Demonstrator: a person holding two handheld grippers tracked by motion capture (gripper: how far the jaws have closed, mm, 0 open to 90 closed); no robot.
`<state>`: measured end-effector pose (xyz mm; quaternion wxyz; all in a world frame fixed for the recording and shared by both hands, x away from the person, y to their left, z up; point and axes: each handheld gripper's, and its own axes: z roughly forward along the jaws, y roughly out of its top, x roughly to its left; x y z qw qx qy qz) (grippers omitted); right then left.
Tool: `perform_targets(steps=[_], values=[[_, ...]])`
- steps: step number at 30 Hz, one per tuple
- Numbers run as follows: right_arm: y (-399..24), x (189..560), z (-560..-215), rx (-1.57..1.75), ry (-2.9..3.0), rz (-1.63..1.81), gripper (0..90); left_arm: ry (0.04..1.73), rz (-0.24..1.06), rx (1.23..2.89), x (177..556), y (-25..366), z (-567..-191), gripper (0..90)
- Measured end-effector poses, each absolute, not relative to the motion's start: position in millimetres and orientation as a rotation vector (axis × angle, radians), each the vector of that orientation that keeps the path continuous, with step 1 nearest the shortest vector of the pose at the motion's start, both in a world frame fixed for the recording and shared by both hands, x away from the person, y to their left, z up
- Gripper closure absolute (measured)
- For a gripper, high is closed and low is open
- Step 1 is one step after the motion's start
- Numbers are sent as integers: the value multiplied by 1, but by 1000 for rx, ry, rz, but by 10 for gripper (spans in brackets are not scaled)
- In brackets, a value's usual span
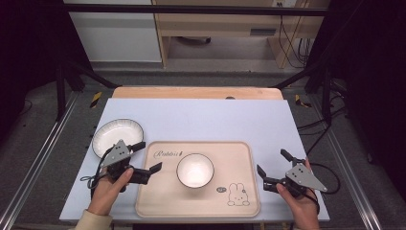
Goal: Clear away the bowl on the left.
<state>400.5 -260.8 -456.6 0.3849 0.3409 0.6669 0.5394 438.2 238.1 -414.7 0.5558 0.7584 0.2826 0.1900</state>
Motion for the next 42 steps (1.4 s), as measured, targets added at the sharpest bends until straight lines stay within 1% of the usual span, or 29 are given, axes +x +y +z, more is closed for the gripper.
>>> perform_targets(steps=[8, 15, 21, 35, 42], values=[[-261, 401, -457, 868, 1699, 1374, 42, 688, 456, 1787, 435, 262, -418, 33], [-260, 401, -457, 865, 1701, 1371, 42, 718, 498, 1806, 434, 280, -424, 35], [-260, 401, -457, 865, 1700, 1372, 42, 748, 509, 1820, 433, 293, -433, 38], [-259, 401, -457, 867, 1707, 1371, 42, 784, 516, 1838, 434, 315, -450, 38], [-259, 401, -458, 867, 1708, 1372, 42, 764, 498, 1829, 434, 320, -458, 39]])
